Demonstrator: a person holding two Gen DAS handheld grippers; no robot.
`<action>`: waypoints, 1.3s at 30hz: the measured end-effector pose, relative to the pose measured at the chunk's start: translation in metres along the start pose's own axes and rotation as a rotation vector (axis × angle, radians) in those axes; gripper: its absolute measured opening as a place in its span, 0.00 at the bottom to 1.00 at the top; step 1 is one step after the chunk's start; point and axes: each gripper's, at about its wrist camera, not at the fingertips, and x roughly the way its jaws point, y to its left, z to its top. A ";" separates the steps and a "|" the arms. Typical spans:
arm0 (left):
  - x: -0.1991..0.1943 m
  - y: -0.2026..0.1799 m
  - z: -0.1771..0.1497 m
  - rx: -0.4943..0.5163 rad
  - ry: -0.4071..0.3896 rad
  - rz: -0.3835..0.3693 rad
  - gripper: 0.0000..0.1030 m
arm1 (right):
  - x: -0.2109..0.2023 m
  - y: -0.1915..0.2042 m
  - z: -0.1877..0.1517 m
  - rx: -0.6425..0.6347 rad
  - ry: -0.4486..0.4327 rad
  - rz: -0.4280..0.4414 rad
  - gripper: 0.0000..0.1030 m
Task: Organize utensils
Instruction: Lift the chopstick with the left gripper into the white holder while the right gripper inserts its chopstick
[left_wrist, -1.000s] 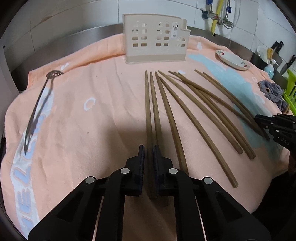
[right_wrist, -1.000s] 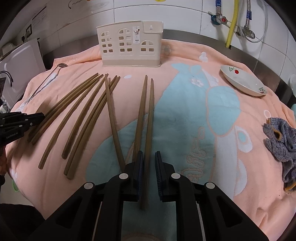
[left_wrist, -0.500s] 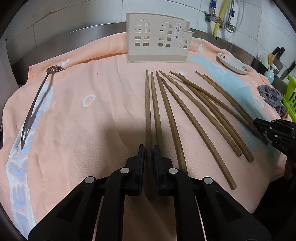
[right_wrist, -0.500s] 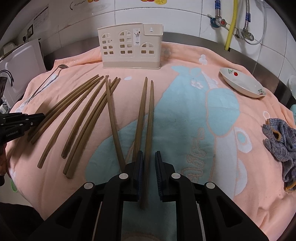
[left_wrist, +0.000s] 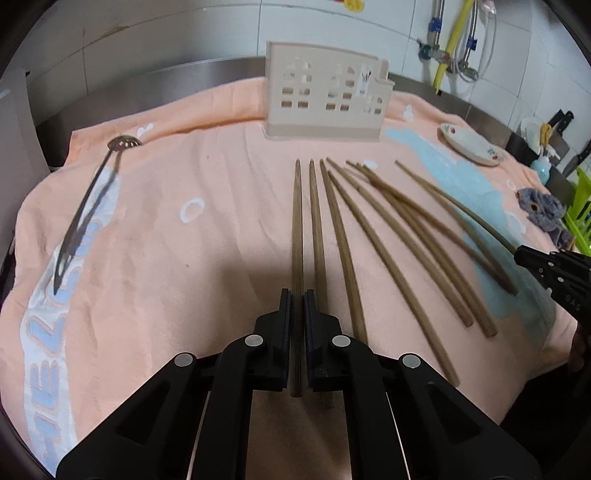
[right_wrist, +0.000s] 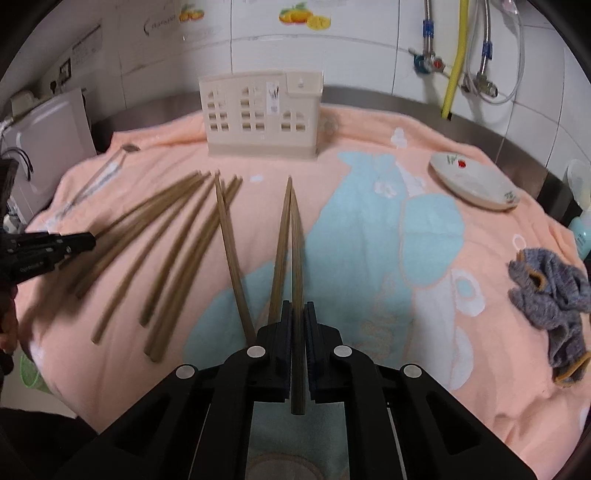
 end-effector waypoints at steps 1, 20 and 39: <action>-0.003 0.000 0.002 0.000 -0.010 -0.003 0.06 | -0.005 0.000 0.004 -0.003 -0.016 0.002 0.06; -0.043 0.005 0.073 0.045 -0.178 -0.053 0.05 | -0.055 0.013 0.130 -0.105 -0.233 0.100 0.06; -0.065 -0.001 0.172 0.125 -0.260 -0.064 0.05 | -0.051 -0.010 0.288 -0.151 -0.219 0.089 0.06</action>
